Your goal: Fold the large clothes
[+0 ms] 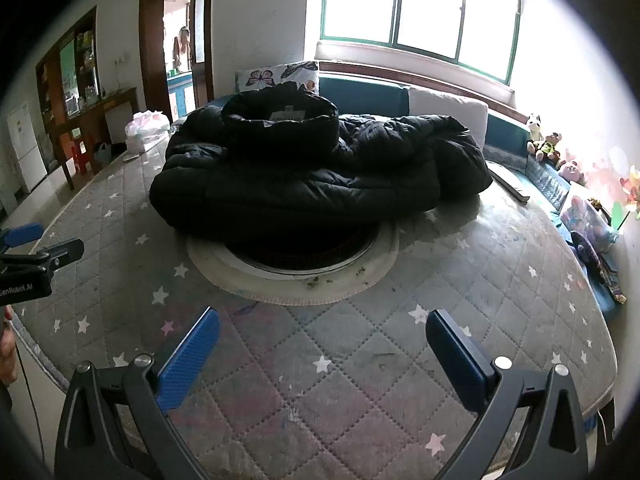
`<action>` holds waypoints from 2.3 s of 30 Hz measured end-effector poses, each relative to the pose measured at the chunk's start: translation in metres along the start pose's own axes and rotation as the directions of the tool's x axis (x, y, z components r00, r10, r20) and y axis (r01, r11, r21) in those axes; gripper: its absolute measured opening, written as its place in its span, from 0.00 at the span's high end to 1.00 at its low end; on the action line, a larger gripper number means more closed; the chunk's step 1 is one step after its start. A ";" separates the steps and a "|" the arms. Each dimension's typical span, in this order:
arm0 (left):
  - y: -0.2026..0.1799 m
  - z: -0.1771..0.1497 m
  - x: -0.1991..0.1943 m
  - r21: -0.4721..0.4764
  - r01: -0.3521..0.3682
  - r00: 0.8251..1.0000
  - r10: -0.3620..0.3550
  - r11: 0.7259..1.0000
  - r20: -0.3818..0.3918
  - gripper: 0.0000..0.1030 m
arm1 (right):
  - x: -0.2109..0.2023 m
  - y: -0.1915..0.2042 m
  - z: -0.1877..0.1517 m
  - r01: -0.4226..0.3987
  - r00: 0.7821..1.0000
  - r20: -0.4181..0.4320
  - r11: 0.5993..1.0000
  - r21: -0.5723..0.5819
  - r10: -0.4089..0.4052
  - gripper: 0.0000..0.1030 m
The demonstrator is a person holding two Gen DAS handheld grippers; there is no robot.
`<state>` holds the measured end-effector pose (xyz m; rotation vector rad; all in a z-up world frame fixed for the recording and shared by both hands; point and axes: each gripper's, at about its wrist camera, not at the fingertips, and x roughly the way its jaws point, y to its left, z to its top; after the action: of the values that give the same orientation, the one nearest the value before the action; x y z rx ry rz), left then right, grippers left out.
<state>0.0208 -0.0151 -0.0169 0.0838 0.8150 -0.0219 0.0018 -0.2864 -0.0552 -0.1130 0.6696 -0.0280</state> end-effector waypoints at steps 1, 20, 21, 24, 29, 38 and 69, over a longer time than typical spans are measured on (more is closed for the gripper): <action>0.000 0.001 0.002 0.001 0.010 1.000 -0.010 1.000 -0.004 0.00 | 0.002 0.000 0.001 0.001 1.000 -0.001 1.000 -0.003 -0.001 0.00; -0.004 0.028 0.025 0.014 0.004 1.000 -0.003 1.000 -0.022 0.00 | 0.016 0.002 0.021 -0.020 1.000 0.007 0.999 -0.041 0.021 0.00; -0.004 0.030 0.026 0.016 0.000 1.000 0.001 1.000 -0.019 0.00 | 0.017 0.002 0.022 -0.022 1.000 0.009 0.999 -0.044 0.023 0.00; -0.004 0.037 0.026 0.017 -0.003 1.000 0.003 1.000 -0.018 0.00 | 0.019 0.003 0.027 -0.022 1.000 0.013 0.998 -0.058 0.022 0.00; 0.002 0.054 0.032 0.006 0.001 1.000 -0.001 1.000 -0.020 0.00 | 0.024 0.000 0.041 -0.024 1.000 0.017 0.997 -0.072 0.025 0.00; 0.011 0.106 0.045 0.026 0.007 1.000 -0.006 1.000 -0.006 0.00 | 0.044 -0.016 0.092 -0.070 0.997 0.030 0.996 -0.062 0.072 0.00; -0.087 0.244 0.151 0.220 0.248 0.965 -0.221 0.943 -0.139 0.94 | 0.075 -0.024 0.149 -0.200 0.978 -0.082 0.973 -0.111 0.192 0.95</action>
<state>0.2969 -0.1199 0.0338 0.2136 0.9298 -0.3436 0.1534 -0.3010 0.0169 -0.1606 0.7512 0.1990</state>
